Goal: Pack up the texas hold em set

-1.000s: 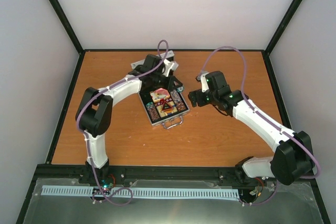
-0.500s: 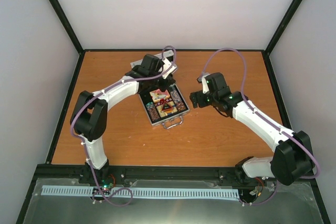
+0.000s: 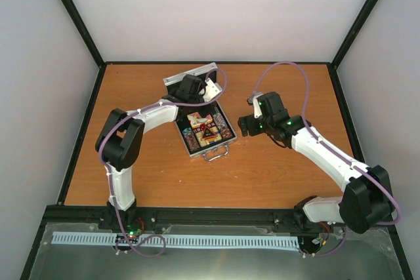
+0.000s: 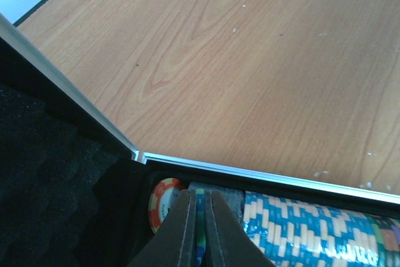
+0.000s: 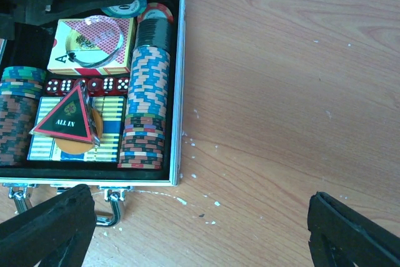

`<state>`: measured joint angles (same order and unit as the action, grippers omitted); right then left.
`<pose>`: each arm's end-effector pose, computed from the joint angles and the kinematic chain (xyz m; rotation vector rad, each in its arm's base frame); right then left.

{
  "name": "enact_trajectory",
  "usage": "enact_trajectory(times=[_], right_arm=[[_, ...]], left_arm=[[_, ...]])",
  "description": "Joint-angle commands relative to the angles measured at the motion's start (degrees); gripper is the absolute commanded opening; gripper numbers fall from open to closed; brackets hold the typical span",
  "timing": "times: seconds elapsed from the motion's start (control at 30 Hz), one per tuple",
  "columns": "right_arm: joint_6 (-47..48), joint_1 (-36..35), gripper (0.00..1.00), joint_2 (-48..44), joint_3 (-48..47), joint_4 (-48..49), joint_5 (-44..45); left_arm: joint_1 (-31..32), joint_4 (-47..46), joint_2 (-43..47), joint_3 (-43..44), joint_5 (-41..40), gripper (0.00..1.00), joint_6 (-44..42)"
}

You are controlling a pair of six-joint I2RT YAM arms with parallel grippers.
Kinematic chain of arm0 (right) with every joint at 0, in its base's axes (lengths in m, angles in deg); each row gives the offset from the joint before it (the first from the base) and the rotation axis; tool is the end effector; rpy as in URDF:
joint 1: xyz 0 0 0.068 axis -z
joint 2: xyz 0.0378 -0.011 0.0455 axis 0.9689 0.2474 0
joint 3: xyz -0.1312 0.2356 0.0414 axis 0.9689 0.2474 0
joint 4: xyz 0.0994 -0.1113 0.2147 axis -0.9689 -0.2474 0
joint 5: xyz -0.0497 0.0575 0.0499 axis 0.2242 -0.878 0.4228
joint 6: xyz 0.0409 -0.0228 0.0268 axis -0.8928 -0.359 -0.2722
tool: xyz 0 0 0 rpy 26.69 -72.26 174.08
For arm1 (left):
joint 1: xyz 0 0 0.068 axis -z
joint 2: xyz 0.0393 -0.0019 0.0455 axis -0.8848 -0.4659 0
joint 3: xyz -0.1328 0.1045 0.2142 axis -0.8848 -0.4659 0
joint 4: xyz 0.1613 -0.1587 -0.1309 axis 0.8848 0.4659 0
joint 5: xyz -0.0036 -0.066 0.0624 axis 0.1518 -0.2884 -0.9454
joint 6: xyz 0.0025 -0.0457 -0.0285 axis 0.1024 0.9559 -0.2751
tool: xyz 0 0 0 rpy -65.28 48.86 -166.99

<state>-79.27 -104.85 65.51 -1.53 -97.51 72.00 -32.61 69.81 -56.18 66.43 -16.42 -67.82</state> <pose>0.2410 0.1348 0.2637 -0.4634 2.3596 0.3096 0.3686 -0.2210 0.2002 1.0691 2.0132 -0.4158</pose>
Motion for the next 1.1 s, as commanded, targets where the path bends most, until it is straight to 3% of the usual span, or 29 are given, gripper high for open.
enact_trajectory(times=[0.0,0.83,1.07], right_arm=[[-0.75,0.25,0.92,-0.9,0.23,0.37,0.34],[-0.66,0.25,0.91,1.2,-0.65,-0.08,-0.64],[-0.75,0.25,0.91,1.33,-0.8,-0.03,-0.84]], left_arm=[[-0.17,-5.06,-1.82,1.31,-1.11,0.01,-1.91],[-0.63,-6.65,-6.55,2.41,-2.81,0.01,-2.51],[-0.67,-7.47,-5.8,2.01,-3.72,0.16,-0.64]])
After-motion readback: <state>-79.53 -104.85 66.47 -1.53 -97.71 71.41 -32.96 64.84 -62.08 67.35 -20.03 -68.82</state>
